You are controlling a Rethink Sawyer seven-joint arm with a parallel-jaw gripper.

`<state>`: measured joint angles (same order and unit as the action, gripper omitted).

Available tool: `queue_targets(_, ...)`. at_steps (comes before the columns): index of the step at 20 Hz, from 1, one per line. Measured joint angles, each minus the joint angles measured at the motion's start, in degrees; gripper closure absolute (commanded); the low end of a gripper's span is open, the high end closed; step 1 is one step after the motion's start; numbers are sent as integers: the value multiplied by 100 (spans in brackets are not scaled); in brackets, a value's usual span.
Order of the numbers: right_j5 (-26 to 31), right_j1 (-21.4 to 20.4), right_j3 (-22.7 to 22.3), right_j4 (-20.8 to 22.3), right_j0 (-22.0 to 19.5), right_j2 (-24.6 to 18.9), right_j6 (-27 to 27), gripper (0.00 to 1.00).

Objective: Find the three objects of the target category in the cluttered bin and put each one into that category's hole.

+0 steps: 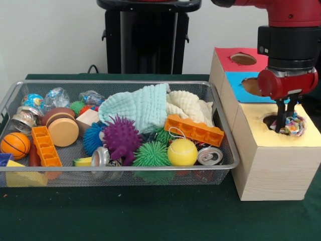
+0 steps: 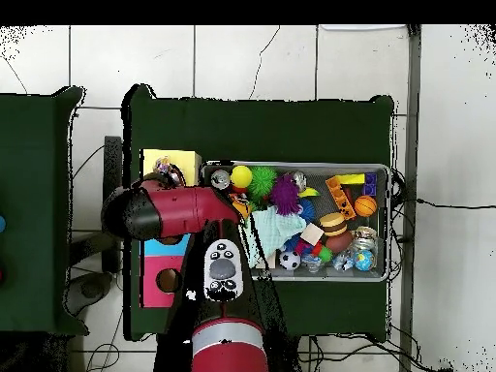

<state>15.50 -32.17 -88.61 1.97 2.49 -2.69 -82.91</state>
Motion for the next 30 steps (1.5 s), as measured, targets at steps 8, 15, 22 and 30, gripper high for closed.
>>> queue_targets(8, -572, 187, -27, 301, 0, 46, 0, 100)
queue_targets(15, -909, 365, -47, 554, 1, 42, -1, 100)
queue_targets(22, -1059, 361, -25, 686, -9, 47, -1, 0)
queue_targets(30, -1194, 403, 14, 689, -36, 49, -1, 0)
